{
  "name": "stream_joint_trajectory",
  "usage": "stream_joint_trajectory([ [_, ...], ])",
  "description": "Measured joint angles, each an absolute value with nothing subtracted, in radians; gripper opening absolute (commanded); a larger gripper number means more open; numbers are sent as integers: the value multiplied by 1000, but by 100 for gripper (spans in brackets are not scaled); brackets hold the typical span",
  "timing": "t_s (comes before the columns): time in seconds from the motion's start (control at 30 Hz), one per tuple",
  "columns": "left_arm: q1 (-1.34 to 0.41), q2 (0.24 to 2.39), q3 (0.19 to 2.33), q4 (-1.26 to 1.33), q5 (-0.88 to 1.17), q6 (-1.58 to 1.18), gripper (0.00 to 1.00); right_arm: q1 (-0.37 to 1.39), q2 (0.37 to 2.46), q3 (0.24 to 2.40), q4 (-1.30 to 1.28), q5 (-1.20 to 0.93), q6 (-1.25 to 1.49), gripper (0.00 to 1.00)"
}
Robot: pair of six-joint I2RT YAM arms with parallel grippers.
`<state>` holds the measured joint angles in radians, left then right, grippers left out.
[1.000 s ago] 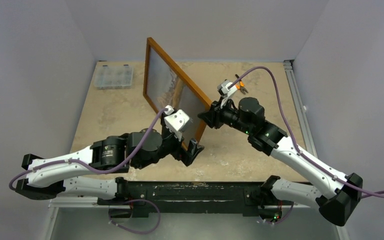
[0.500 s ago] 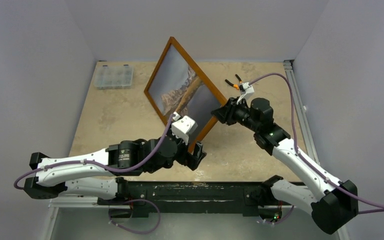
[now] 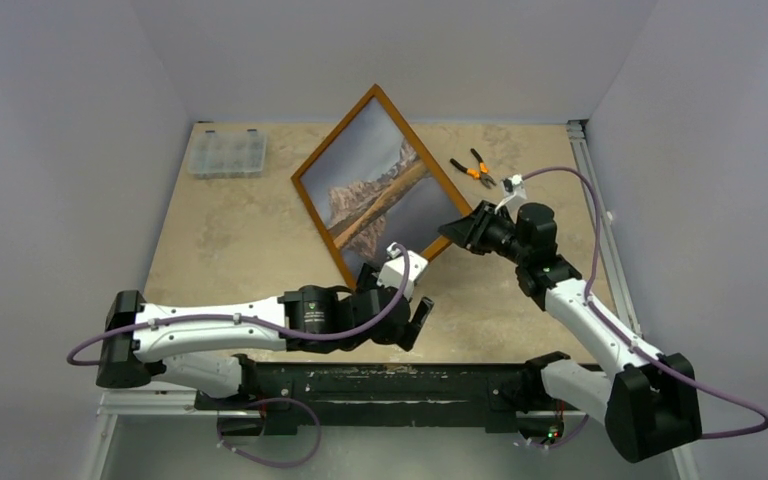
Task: Put the photo into the frame
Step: Turn over the photo frame at the center of the board.
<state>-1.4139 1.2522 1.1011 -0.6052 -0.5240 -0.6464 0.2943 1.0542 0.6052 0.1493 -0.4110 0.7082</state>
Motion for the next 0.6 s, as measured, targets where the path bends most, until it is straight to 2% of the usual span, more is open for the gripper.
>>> stream_joint_trajectory([
  [0.6,-1370,1370,1101,-632,-475,-654,87,200,1192,486,262,-475,867,2],
])
